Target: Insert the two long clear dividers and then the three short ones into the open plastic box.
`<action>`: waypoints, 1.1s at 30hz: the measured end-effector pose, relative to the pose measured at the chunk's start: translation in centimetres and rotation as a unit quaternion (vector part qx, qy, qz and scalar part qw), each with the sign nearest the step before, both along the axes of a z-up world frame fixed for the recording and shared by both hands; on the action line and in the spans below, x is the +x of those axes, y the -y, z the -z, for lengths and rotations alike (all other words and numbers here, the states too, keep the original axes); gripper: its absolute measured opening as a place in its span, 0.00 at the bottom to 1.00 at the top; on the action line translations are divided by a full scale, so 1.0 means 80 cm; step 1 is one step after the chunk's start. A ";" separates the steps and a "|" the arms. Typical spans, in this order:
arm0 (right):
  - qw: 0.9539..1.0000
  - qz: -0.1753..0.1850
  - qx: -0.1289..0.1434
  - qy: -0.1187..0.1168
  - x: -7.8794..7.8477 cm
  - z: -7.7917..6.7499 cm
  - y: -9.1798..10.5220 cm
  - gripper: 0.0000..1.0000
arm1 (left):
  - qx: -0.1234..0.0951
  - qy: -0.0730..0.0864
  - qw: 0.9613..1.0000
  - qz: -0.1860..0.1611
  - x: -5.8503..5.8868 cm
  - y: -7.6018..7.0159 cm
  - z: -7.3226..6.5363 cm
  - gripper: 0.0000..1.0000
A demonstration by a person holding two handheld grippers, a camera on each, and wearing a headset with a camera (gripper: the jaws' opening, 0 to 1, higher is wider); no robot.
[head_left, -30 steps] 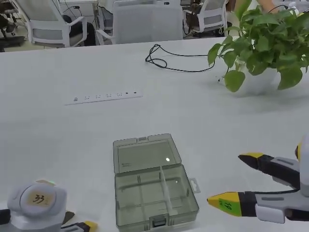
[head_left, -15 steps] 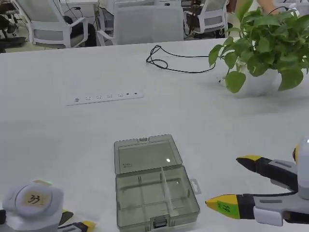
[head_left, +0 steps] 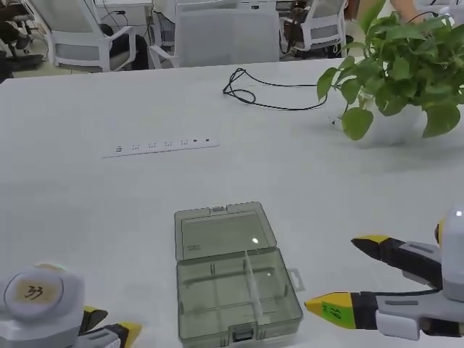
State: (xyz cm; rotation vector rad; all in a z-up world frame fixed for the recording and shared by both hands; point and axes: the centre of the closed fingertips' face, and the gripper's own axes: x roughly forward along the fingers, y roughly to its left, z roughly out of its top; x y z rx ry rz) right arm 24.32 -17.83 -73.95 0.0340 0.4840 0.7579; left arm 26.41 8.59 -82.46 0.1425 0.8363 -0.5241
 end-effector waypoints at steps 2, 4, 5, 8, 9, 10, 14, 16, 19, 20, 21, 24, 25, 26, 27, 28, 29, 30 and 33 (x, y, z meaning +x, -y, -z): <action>1.000 0.001 0.004 -0.002 0.001 0.001 -0.002 0.91 | -0.010 0.004 1.000 -0.005 0.001 0.002 -0.005 0.31; 1.000 0.001 0.005 -0.002 0.000 0.001 -0.006 0.90 | -0.012 0.007 1.000 -0.007 0.000 0.003 -0.011 0.31; 1.000 0.000 0.006 -0.003 0.000 0.001 -0.008 0.90 | -0.013 0.012 1.000 -0.006 0.002 0.004 -0.014 0.31; 1.000 -0.002 0.009 -0.003 -0.001 -0.001 -0.017 0.90 | -0.020 0.023 1.000 -0.005 0.004 0.008 -0.028 0.31; 1.000 -0.003 0.009 -0.003 -0.001 0.000 -0.019 0.90 | -0.021 0.027 0.999 -0.002 0.006 0.009 -0.030 0.31; 1.000 -0.004 0.009 -0.003 -0.001 -0.001 -0.021 0.90 | -0.024 0.034 0.999 -0.001 0.008 0.011 -0.036 0.31; 1.000 -0.006 0.015 -0.005 0.000 -0.003 -0.031 0.90 | -0.031 0.051 0.998 0.004 0.013 0.018 -0.055 0.31; 1.000 -0.007 0.021 -0.006 0.001 -0.004 -0.034 0.89 | -0.038 0.061 0.997 0.005 0.015 0.024 -0.065 0.31; 1.000 -0.005 0.030 -0.006 0.005 -0.006 -0.037 0.89 | -0.044 0.075 0.996 0.012 0.018 0.034 -0.077 0.31; 0.999 -0.004 0.032 -0.007 0.008 -0.006 -0.039 0.88 | -0.048 0.081 0.995 0.016 0.019 0.040 -0.083 0.31; 0.999 -0.004 0.036 -0.009 0.009 -0.007 -0.042 0.88 | -0.053 0.087 0.995 0.018 0.019 0.045 -0.089 0.31; 0.999 -0.001 0.052 -0.013 0.012 -0.010 -0.049 0.87 | -0.061 0.104 0.992 0.032 0.021 0.061 -0.099 0.31; 0.998 0.002 0.058 -0.016 0.014 -0.011 -0.051 0.86 | -0.060 0.108 0.992 0.037 0.021 0.065 -0.102 0.31; 0.998 0.007 0.066 -0.023 0.016 -0.011 -0.053 0.84 | -0.061 0.113 0.991 0.045 0.021 0.071 -0.105 0.31; 0.997 0.007 0.074 -0.024 0.017 -0.013 -0.055 0.83 | -0.063 0.115 0.990 0.046 0.021 0.075 -0.106 0.31; 0.996 0.015 0.086 -0.031 0.020 -0.014 -0.057 0.82 | -0.071 0.119 0.989 0.051 0.021 0.083 -0.110 0.31; 0.994 0.019 0.097 -0.035 0.021 -0.016 -0.060 0.82 | -0.074 0.121 0.988 0.054 0.020 0.088 -0.113 0.31; 0.994 0.021 0.102 -0.040 0.023 -0.016 -0.061 0.81 | -0.074 0.124 0.988 0.054 0.020 0.091 -0.114 0.31; 0.992 0.027 0.116 -0.044 0.028 -0.018 -0.065 0.79 | -0.071 0.133 0.986 0.069 0.019 0.103 -0.118 0.31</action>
